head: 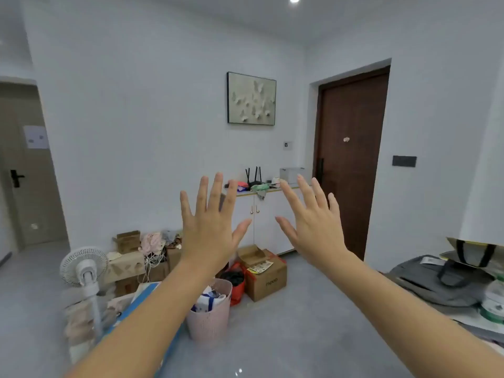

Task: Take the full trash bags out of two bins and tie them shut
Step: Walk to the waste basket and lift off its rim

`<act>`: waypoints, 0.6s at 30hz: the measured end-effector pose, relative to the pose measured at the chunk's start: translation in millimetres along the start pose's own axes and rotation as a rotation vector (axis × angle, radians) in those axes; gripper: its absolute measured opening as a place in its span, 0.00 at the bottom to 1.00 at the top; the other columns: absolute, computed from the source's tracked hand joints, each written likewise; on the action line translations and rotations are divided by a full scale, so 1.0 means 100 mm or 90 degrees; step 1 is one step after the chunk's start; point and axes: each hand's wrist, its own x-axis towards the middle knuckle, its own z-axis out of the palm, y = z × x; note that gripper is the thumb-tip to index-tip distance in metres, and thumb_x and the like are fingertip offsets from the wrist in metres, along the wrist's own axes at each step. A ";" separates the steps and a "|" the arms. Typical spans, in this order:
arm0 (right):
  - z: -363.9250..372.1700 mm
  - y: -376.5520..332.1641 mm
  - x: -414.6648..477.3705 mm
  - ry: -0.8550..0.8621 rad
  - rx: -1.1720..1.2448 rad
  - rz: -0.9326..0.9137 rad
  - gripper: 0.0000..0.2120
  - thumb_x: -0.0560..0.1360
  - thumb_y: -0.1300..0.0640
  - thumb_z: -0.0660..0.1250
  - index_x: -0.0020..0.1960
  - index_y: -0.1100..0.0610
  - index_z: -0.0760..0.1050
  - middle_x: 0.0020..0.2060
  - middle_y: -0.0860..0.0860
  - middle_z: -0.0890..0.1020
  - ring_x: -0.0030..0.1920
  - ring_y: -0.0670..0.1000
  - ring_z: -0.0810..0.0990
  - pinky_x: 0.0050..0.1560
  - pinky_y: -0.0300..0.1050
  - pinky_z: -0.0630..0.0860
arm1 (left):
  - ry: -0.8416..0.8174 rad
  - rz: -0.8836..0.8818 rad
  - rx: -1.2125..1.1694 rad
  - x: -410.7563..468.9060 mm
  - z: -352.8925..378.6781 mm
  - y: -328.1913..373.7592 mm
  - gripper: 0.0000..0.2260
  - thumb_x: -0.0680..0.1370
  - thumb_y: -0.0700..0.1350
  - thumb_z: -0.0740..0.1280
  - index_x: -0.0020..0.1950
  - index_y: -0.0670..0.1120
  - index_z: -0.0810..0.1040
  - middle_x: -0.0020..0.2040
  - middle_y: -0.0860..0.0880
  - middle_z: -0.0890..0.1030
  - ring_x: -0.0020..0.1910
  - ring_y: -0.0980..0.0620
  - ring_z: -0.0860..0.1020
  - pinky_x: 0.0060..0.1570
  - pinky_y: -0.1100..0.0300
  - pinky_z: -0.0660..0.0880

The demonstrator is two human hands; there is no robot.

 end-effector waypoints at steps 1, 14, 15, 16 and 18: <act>0.02 0.00 -0.06 -0.023 0.000 0.001 0.31 0.77 0.37 0.52 0.77 0.44 0.50 0.76 0.54 0.59 0.76 0.60 0.56 0.69 0.65 0.59 | -0.025 -0.012 0.008 -0.07 0.02 0.02 0.33 0.77 0.64 0.47 0.78 0.48 0.51 0.78 0.43 0.53 0.77 0.40 0.52 0.70 0.33 0.53; 0.84 -0.28 -1.47 -0.247 0.092 -0.055 0.31 0.76 0.36 0.48 0.77 0.43 0.50 0.76 0.53 0.59 0.76 0.60 0.57 0.67 0.65 0.62 | -0.230 -0.069 0.004 -1.70 0.62 -0.02 0.31 0.78 0.63 0.47 0.77 0.50 0.54 0.78 0.44 0.55 0.76 0.42 0.55 0.71 0.35 0.53; 0.89 -0.35 -1.56 -0.270 0.100 -0.059 0.31 0.76 0.36 0.47 0.77 0.43 0.50 0.76 0.53 0.59 0.75 0.60 0.57 0.67 0.65 0.62 | -0.249 -0.076 0.004 -1.82 0.64 -0.04 0.31 0.77 0.63 0.47 0.78 0.50 0.54 0.78 0.44 0.55 0.76 0.42 0.54 0.71 0.35 0.53; 0.94 -0.42 -1.65 -0.289 0.102 -0.064 0.31 0.75 0.36 0.47 0.76 0.43 0.50 0.76 0.53 0.59 0.75 0.60 0.57 0.67 0.65 0.62 | -0.269 -0.083 0.000 -1.94 0.66 -0.07 0.31 0.77 0.63 0.47 0.78 0.51 0.52 0.78 0.45 0.54 0.77 0.42 0.53 0.71 0.36 0.52; 1.01 -0.60 -1.81 -0.332 0.105 -0.070 0.31 0.75 0.35 0.46 0.76 0.43 0.50 0.76 0.53 0.59 0.76 0.59 0.57 0.68 0.65 0.62 | -0.300 -0.094 -0.002 -2.15 0.67 -0.15 0.31 0.77 0.63 0.47 0.78 0.52 0.50 0.78 0.45 0.53 0.77 0.43 0.53 0.71 0.36 0.51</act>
